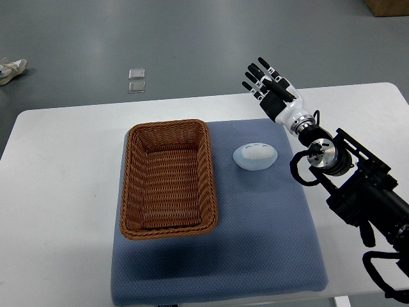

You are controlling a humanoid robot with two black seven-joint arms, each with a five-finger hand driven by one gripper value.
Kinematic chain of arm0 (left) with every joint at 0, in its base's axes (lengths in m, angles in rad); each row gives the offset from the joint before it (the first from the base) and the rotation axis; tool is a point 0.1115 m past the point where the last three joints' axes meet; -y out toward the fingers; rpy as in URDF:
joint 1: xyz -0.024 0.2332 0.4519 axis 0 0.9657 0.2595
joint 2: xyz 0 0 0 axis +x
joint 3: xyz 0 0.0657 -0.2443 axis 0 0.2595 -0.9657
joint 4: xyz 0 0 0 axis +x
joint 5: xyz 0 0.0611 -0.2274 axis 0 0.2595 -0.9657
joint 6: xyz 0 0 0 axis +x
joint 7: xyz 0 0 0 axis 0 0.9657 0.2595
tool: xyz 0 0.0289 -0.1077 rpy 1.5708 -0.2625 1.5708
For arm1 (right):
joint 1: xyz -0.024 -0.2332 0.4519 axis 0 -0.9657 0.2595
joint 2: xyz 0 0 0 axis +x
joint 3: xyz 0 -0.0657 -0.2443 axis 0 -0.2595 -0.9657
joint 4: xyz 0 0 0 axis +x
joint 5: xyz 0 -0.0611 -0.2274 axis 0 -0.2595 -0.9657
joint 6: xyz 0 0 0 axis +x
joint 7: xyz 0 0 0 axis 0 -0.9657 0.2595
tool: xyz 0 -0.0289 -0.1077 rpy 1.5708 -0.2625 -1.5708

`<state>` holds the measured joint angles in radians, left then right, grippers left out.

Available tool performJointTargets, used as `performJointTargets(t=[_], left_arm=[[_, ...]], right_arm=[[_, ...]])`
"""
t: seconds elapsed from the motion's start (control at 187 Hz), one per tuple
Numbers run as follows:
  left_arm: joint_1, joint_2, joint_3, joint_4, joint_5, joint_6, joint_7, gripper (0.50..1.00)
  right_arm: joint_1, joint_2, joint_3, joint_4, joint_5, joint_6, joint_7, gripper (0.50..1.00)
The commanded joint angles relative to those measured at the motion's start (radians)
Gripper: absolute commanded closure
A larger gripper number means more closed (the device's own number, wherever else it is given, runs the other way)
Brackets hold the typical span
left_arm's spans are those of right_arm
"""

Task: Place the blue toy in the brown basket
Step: 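Raise the right hand and swing it over the mat toward the egg toy, then lower the right hand onto the white egg-shaped toy and close fingers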

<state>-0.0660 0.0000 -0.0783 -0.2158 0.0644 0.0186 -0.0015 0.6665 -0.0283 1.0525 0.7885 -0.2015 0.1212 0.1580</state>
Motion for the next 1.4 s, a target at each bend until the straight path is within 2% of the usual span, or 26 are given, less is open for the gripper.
performJointTargets(t=[0.0, 0.53, 0.707, 0.836, 0.938, 1.039, 1.141, 1.211, 1.291, 1.393], left_arm=[[0.000, 0.000, 0.000, -0.001, 0.000, 0.000, 0.000, 0.500], [0.000, 0.000, -0.002, 0.001, -0.001, 0.000, 0.000, 0.500], [0.000, 0.000, -0.002, 0.003, -0.001, 0.001, 0.000, 0.500], [0.000, 0.000, -0.002, 0.001, -0.001, 0.001, 0.000, 0.500], [0.000, 0.000, -0.002, -0.002, 0.000, 0.000, 0.000, 0.500], [0.000, 0.000, -0.002, -0.004, 0.002, 0.000, 0.000, 0.500], [0.000, 0.000, 0.000, -0.004, 0.003, -0.002, 0.000, 0.500], [0.000, 0.000, 0.000, -0.004, 0.003, -0.002, 0.000, 0.500], [0.000, 0.000, 0.000, -0.002, 0.002, -0.002, 0.000, 0.500], [0.000, 0.000, 0.000, -0.002, 0.002, -0.002, 0.000, 0.500]], right_arm=[[0.002, -0.001, 0.000, -0.002, -0.001, 0.000, 0.000, 0.591], [0.015, -0.009, -0.005, 0.003, -0.009, 0.018, -0.003, 0.591], [0.094, -0.096, -0.091, 0.017, -0.177, 0.081, -0.021, 0.593], [0.226, -0.205, -0.316, 0.021, -0.337, 0.089, -0.074, 0.593], [0.381, -0.314, -0.598, 0.055, -0.369, 0.133, -0.095, 0.593], [0.538, -0.352, -0.848, 0.097, -0.372, 0.146, -0.121, 0.593], [0.725, -0.355, -1.129, 0.163, -0.400, 0.181, -0.175, 0.593], [0.847, -0.340, -1.293, 0.202, -0.409, 0.216, -0.186, 0.593], [0.944, -0.321, -1.405, 0.255, -0.411, 0.225, -0.196, 0.593], [1.044, -0.288, -1.523, 0.310, -0.412, 0.227, -0.259, 0.593]])
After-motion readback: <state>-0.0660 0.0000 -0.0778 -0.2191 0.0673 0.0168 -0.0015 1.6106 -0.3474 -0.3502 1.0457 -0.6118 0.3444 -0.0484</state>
